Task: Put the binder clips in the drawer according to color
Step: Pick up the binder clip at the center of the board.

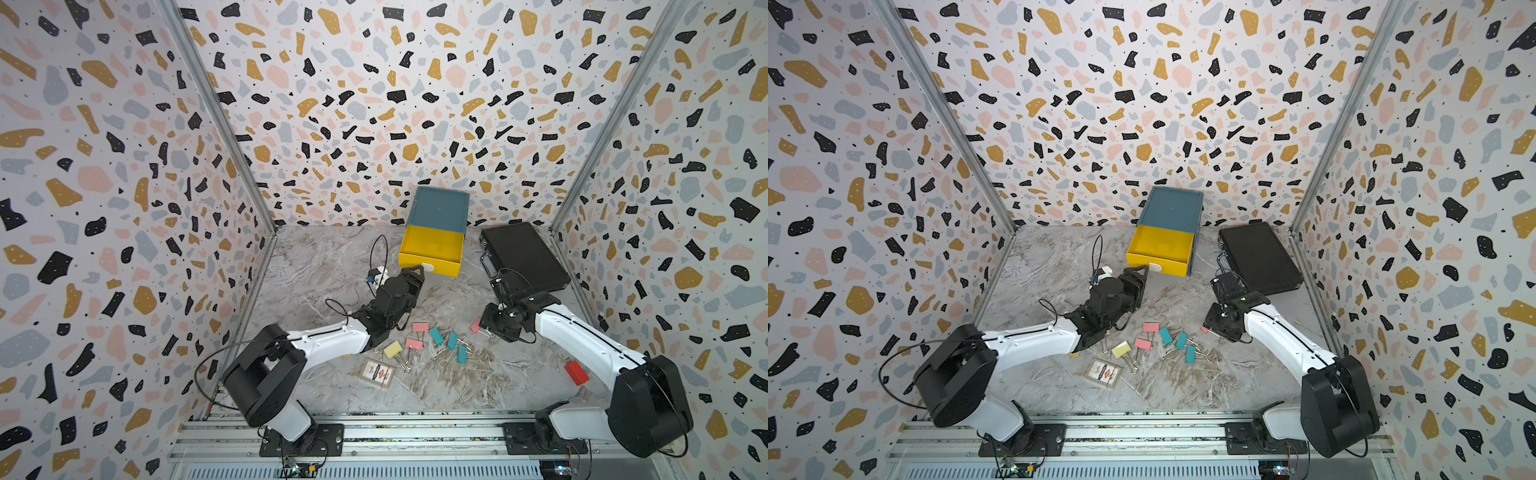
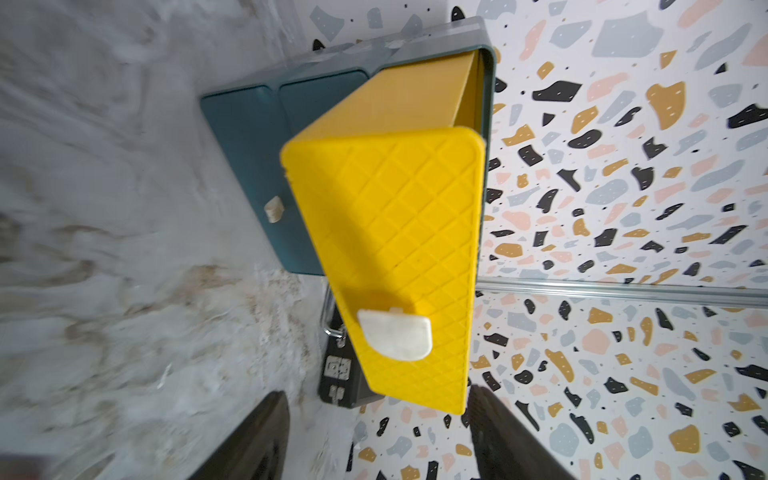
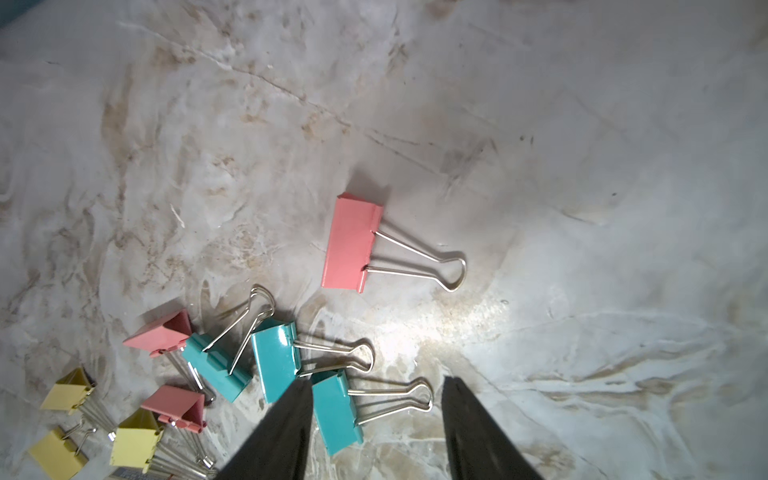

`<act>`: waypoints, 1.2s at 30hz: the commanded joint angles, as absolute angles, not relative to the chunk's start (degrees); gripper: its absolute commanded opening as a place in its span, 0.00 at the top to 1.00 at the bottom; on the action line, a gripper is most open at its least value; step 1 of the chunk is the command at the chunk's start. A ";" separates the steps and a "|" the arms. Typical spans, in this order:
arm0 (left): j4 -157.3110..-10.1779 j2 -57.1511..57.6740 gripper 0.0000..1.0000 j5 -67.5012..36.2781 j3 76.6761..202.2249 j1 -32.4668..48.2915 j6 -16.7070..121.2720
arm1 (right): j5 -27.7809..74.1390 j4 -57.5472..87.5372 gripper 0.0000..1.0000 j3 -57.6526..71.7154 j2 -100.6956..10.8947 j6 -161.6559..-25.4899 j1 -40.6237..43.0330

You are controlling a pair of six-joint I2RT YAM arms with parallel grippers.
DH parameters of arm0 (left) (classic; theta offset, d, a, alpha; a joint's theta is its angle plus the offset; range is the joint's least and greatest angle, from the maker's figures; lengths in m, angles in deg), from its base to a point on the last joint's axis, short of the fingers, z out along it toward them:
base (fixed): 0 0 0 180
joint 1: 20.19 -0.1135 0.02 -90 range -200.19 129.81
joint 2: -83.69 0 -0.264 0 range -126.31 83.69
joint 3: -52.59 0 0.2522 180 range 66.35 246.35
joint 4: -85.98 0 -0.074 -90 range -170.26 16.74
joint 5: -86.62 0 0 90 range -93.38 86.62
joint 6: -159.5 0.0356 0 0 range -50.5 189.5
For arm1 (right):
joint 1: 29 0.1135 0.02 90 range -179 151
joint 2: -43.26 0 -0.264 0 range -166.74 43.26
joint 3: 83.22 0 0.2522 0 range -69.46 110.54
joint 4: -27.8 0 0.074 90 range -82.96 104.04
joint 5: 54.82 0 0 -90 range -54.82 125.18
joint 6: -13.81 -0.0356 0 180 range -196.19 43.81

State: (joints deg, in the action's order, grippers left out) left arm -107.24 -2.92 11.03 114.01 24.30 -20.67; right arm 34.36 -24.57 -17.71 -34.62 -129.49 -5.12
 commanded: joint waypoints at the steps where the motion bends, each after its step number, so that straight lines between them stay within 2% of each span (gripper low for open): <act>1: -88.53 4.38 0.26 8.84 113.38 24.49 -16.72 | 35.39 -25.84 0.43 -16.91 -37.25 -135.85 -3.45; 4: -75.21 9.57 0.24 5.91 114.47 22.95 -8.06 | 36.29 -24.98 0.43 -15.50 -40.72 -137.39 -2.02; 10: -58.49 17.19 0.24 -3.98 112.80 15.47 9.52 | 38.16 -24.29 0.42 -12.40 -47.56 -139.09 -1.23; 15: -48.89 26.16 0.24 -2.03 111.72 12.74 18.38 | 38.69 -23.92 0.42 -10.71 -48.85 -140.01 -1.05; 30: -43.80 34.73 0.26 0.24 110.83 11.98 21.16 | 38.51 -23.52 0.46 -8.91 -54.09 -145.85 -0.86; 36: -43.35 37.78 0.27 0.85 109.36 11.98 21.16 | 38.34 -23.03 0.59 -8.83 -56.34 -147.33 -0.74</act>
